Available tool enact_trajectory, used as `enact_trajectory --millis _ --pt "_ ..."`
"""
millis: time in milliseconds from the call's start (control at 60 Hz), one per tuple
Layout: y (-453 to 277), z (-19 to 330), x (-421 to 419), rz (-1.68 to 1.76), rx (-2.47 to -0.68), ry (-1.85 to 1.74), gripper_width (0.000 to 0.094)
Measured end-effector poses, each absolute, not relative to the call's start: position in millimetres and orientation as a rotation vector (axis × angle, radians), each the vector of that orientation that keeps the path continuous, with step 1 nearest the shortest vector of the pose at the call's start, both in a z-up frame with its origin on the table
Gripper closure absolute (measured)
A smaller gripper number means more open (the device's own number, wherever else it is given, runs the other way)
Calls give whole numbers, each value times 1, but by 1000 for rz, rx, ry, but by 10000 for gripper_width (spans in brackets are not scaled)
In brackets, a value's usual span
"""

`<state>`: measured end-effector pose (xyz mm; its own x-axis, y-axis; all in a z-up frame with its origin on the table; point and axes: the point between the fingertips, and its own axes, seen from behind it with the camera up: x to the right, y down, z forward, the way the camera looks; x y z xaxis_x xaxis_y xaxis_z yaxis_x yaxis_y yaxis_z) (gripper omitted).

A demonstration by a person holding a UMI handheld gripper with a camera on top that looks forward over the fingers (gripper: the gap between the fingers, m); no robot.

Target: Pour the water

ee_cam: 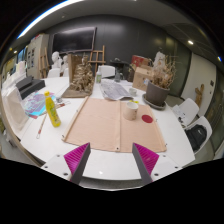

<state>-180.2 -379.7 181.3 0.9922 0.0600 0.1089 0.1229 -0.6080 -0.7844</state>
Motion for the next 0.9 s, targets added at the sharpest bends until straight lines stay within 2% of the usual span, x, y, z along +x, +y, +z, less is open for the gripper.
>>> enact_trajectory --millis 350,533,667,783,900 --pt "-355 149 -401 90 -2191 -299 76" --pt "-293 124 -487 144 -2108 -261 80" --pt "-233 98 -515 130 -2061 -183 81" --pt "-190 77 -521 114 -2034 -93 128" --pt "-155 54 -529 109 -2028 -57 253"
